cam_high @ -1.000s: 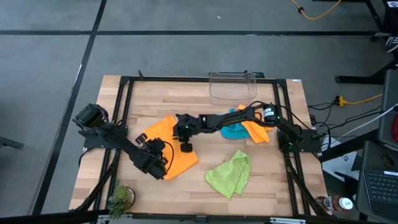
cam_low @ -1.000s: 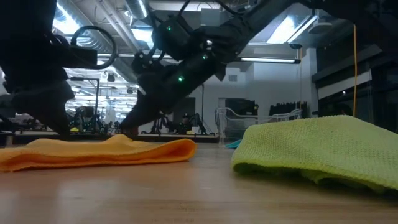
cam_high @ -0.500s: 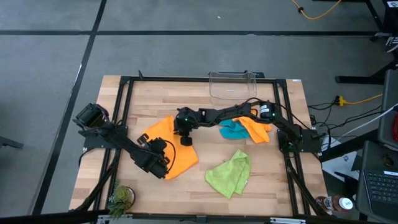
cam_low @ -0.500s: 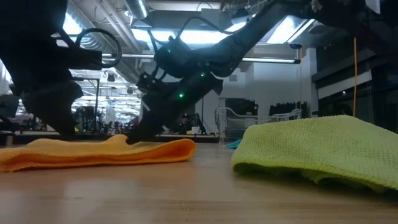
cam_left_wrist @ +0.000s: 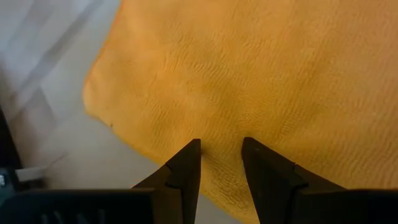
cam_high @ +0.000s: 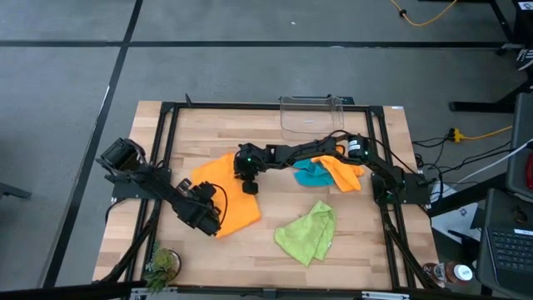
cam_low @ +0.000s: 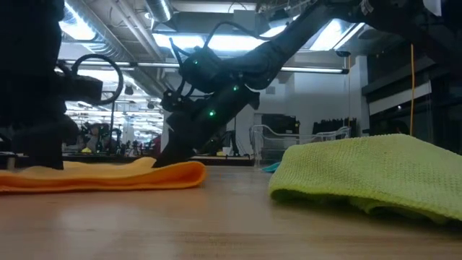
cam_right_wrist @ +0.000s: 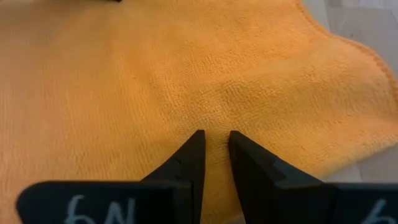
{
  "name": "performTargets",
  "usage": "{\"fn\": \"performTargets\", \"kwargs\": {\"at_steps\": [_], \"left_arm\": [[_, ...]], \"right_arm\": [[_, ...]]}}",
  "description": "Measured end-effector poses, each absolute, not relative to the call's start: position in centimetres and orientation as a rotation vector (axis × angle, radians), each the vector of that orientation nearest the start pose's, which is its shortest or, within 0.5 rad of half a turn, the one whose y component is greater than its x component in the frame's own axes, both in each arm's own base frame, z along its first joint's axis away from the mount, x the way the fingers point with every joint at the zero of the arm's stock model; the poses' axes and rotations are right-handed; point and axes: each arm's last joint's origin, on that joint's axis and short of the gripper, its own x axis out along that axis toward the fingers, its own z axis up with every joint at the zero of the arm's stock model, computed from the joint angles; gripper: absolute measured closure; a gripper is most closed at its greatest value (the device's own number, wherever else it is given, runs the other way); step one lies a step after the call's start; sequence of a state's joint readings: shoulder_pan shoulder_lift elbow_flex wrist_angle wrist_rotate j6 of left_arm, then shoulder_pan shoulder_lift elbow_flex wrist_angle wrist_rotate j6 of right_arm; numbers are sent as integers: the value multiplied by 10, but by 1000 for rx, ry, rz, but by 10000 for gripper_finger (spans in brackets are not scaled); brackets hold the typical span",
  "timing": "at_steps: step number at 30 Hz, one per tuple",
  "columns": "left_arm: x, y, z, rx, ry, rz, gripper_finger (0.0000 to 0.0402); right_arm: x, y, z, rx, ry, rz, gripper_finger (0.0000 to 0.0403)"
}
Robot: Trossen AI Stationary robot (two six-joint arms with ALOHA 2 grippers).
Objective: Fold microfiber towels
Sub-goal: Fold the left yellow microfiber cloth
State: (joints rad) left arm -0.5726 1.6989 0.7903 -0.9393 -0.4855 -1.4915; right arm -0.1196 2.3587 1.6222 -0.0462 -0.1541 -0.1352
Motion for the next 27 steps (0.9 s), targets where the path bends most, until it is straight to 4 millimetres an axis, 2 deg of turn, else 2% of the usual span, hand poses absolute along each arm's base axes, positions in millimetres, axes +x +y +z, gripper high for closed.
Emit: {"fn": "performTargets", "kwargs": {"at_steps": [7,12,14,18,25,27], "left_arm": [[210,-119,137,-221,1178,959,286],[218,-123,150,-186,1127,952,287],[222,-124,154,-183,1093,948,288],[227,-129,160,-204,1069,928,288],[234,-144,173,-222,1035,857,299],[236,-146,175,-240,1023,845,301]], "right_arm": [[491,-56,109,-21,795,77,325],[493,-56,116,-21,801,85,325],[493,-55,119,-11,822,123,325],[485,-49,127,66,850,311,325],[461,-45,173,30,920,404,325],[449,-45,197,30,938,412,325]]}}
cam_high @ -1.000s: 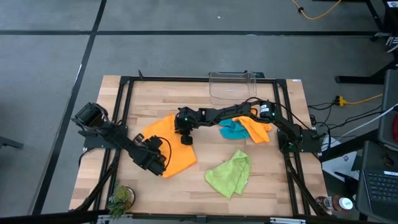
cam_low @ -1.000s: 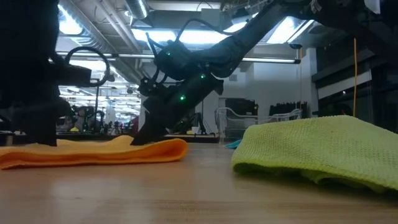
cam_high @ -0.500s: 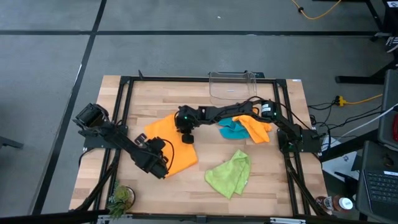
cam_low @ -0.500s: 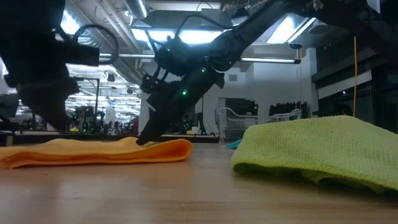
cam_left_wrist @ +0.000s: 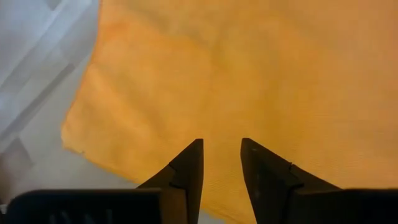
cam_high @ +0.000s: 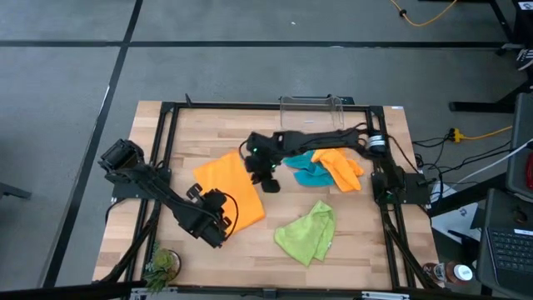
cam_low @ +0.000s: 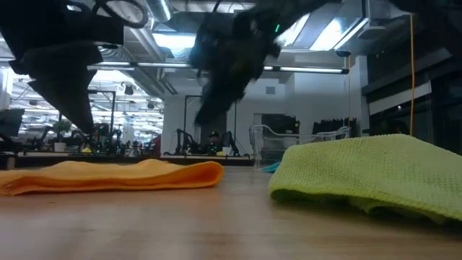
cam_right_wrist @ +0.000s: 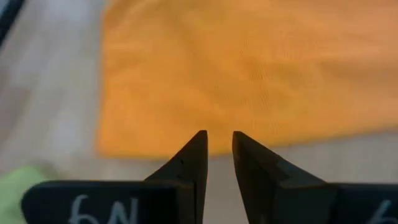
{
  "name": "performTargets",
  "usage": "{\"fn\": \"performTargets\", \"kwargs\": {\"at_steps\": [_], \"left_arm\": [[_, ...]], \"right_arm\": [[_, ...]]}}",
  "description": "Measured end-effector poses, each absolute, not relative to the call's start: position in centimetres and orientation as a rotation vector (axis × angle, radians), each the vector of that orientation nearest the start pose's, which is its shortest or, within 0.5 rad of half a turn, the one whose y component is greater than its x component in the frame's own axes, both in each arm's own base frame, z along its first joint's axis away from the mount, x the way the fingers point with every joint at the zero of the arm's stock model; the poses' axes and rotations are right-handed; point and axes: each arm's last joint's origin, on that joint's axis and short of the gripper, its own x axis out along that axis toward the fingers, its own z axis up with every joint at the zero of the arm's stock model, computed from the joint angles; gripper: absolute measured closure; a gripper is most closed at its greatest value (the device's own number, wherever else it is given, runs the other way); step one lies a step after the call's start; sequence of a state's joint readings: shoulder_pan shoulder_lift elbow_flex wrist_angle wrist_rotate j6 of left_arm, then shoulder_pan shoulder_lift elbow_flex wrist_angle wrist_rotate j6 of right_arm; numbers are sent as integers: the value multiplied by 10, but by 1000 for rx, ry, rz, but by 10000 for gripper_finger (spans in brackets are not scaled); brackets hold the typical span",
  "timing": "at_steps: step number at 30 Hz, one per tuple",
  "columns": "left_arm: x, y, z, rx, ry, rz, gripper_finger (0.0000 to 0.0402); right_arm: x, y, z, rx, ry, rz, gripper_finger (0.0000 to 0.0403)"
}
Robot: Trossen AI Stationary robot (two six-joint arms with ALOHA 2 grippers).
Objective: Fold microfiber towels
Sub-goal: Fold the left yellow microfiber cloth
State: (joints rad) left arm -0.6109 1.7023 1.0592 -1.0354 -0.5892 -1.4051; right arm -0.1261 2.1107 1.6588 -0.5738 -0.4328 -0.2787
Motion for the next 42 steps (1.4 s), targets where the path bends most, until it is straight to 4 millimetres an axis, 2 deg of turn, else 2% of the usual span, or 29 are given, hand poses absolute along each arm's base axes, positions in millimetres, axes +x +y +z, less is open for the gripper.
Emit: {"fn": "performTargets", "kwargs": {"at_steps": [5,8,12,17,22,25,30,36,42], "left_arm": [[244,-148,179,-296,983,823,300],[247,-148,181,-321,977,817,304],[245,-151,180,-338,1003,808,307],[239,-161,180,-398,986,808,307],[233,-174,182,-390,881,783,308],[232,-179,183,-377,825,759,308],[237,-184,183,-389,843,688,308],[244,-187,184,-327,839,593,308],[249,-180,181,-317,1015,522,286]], "right_arm": [[412,-40,253,88,1015,363,325],[392,-25,276,102,1086,259,325],[367,3,307,27,1105,136,325],[333,29,348,-129,1014,230,325],[306,39,375,-219,922,298,325],[291,39,383,-194,941,286,325],[273,40,387,-130,1016,263,325],[279,41,386,-123,988,258,325],[289,42,383,-147,954,272,325]]}}
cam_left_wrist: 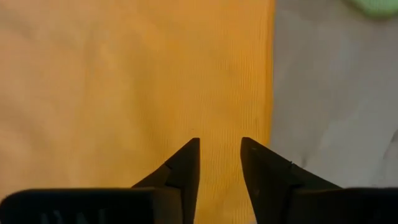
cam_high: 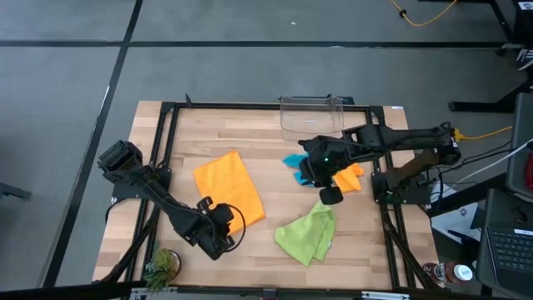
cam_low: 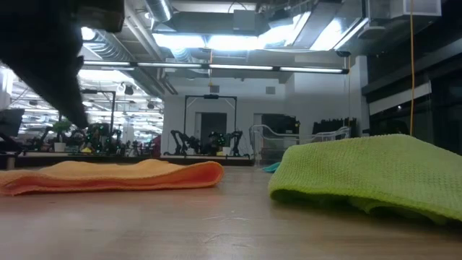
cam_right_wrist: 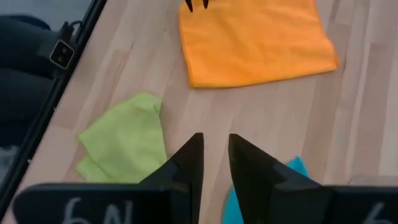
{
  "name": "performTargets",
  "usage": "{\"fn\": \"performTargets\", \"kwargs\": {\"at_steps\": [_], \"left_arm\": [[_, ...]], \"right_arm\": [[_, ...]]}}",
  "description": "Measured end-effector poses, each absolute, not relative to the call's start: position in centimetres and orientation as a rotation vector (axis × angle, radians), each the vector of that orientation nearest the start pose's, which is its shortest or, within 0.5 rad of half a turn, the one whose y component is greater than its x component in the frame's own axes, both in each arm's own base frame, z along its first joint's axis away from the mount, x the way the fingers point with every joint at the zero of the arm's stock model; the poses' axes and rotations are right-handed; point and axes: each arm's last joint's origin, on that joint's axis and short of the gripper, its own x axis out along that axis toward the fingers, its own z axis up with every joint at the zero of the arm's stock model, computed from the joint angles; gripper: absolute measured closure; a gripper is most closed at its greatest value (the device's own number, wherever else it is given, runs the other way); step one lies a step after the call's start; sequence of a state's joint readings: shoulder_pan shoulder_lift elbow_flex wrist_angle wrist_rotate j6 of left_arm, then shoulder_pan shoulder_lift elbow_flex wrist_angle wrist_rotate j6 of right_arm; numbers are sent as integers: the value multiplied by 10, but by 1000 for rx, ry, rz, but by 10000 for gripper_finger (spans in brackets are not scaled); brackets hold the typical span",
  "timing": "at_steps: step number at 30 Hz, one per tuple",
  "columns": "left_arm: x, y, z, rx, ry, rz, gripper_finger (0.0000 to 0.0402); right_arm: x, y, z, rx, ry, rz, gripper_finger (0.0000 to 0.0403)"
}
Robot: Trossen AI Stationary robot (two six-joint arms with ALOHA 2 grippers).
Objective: Fold microfiber towels
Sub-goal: Fold the left yellow microfiber cloth
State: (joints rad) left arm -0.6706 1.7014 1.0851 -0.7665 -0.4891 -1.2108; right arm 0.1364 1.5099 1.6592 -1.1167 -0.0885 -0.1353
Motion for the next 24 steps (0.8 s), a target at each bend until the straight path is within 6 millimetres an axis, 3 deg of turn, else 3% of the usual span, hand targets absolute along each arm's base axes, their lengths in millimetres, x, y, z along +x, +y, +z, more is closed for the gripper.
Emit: {"fn": "performTargets", "kwargs": {"at_steps": [6,13,17,24], "left_arm": [[251,-177,179,-389,1149,465,235],[242,-192,180,-305,1104,402,194],[230,-206,181,-285,1035,407,194],[218,-222,177,-275,973,401,194]], "right_arm": [[304,44,373,-124,964,260,305],[347,50,343,-120,938,257,192],[370,55,313,-73,1000,247,146],[410,72,251,-108,1061,284,137]]}}
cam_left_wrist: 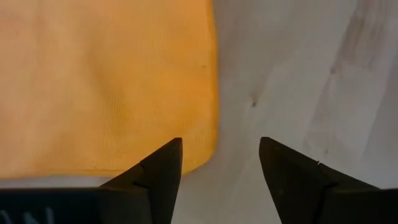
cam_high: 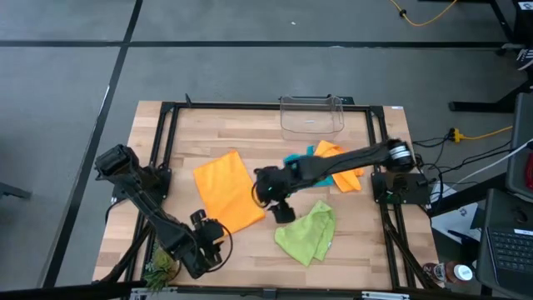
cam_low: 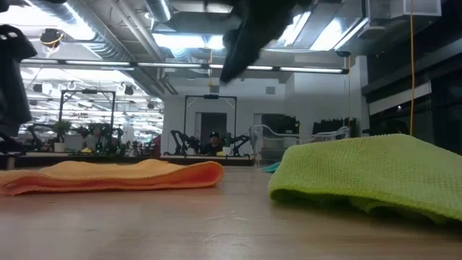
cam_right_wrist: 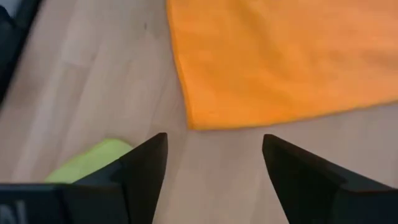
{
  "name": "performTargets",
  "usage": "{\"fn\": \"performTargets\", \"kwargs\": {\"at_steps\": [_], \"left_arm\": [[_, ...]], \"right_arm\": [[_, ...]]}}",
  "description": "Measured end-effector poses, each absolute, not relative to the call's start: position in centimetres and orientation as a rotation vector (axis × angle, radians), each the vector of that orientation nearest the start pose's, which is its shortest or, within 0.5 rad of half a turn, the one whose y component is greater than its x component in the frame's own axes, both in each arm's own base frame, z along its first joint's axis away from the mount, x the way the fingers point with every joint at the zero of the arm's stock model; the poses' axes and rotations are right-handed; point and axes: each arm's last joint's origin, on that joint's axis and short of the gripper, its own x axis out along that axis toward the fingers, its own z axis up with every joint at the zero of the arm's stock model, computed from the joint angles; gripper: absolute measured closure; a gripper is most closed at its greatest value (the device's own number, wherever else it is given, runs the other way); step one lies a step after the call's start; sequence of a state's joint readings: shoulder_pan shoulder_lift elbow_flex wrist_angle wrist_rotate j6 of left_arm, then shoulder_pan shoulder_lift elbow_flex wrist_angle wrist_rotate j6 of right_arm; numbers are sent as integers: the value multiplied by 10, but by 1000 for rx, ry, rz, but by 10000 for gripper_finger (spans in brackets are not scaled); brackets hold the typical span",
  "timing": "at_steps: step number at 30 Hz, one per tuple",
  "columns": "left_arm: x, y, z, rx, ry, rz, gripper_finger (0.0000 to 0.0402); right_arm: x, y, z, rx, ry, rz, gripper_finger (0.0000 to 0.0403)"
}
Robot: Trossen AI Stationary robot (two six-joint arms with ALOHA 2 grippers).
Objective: Fold microfiber towels
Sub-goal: Fold the left yellow microfiber cloth
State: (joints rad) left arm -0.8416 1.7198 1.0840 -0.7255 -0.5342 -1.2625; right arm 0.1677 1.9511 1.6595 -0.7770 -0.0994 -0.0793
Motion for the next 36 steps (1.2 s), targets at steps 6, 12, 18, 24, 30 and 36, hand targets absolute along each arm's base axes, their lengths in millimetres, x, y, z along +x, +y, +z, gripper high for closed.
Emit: {"fn": "performTargets", "kwargs": {"at_steps": [6,12,18,24,30,36], "left_arm": [[221,-227,161,-214,999,394,195],[227,-228,152,-219,1000,406,194],[232,-226,152,-227,1007,388,194],[242,-222,148,-215,1057,340,196],[249,-216,133,-194,1120,350,197],[254,-215,119,-178,1195,350,197]], "right_arm": [[426,91,208,-138,1109,319,137],[434,121,183,-314,1065,388,137],[441,131,154,-374,1074,350,137],[446,119,135,-326,1127,305,137],[450,108,126,-240,1157,303,137],[449,106,122,-243,1184,305,137]]}}
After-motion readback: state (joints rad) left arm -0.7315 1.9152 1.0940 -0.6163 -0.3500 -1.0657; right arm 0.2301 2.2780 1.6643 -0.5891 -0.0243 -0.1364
